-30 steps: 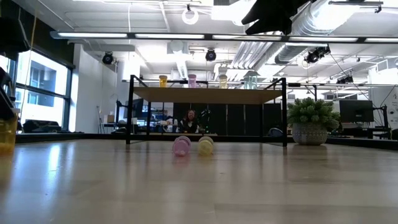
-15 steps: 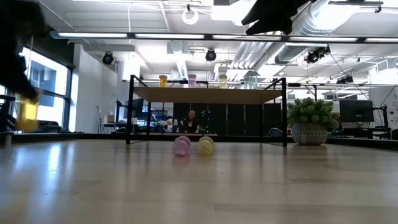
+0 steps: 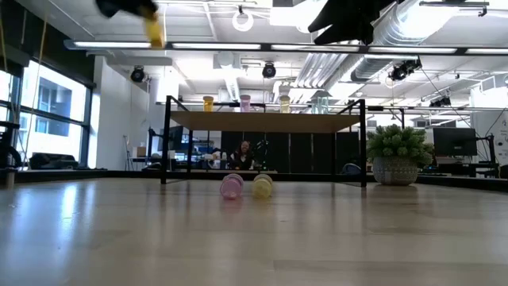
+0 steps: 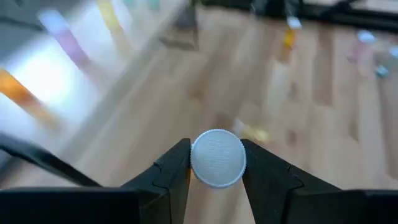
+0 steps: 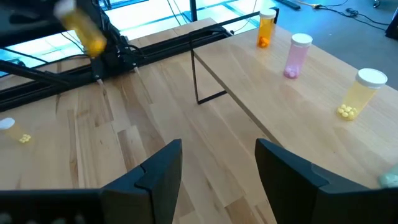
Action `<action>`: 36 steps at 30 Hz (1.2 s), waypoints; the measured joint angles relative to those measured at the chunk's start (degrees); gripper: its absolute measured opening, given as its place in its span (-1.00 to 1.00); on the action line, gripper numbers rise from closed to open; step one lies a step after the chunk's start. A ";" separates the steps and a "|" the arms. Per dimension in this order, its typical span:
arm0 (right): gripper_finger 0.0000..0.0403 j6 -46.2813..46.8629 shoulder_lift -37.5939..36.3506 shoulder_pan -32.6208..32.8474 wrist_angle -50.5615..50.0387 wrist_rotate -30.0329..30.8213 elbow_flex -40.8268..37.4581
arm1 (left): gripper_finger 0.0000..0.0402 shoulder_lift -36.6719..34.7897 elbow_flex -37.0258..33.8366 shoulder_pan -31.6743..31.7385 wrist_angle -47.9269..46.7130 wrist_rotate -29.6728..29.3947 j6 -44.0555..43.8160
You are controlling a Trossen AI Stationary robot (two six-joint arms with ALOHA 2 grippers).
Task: Pick and place medicine bottles onto shelf by color
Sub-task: Put the left orange pill bottle on the shelf aligned with the other orange pill bottle
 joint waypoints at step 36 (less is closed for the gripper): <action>-0.03 -3.77 0.00 -4.70 -0.66 -0.02 0.00 | -0.40 22.52 13.49 49.94 4.09 34.53 30.40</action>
